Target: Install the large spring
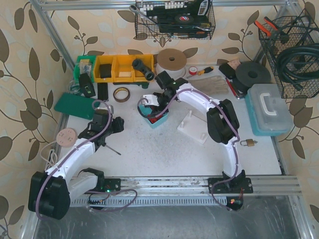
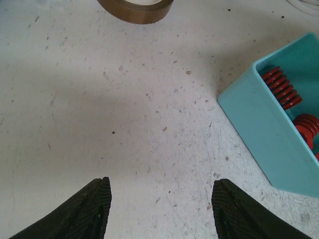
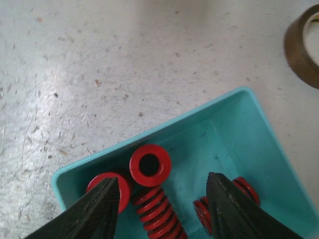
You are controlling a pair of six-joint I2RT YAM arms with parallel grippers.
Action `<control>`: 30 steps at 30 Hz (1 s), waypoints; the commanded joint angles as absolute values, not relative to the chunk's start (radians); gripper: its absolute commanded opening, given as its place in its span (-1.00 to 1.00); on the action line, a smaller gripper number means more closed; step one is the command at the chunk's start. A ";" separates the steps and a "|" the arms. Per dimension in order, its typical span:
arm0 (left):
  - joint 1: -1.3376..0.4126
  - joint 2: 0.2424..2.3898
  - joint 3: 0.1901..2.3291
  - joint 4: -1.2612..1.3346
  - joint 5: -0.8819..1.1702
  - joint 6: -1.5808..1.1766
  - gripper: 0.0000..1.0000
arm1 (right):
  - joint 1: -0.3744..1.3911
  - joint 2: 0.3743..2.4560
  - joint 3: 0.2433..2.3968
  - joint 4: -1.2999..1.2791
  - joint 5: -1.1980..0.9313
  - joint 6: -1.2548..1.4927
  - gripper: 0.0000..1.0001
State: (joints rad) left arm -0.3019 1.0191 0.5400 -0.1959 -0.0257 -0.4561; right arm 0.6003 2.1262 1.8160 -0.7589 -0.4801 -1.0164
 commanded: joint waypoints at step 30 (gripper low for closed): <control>-0.299 0.956 0.427 0.069 -0.001 -0.308 0.20 | 0.628 2.354 2.040 -1.005 -0.449 -1.390 0.04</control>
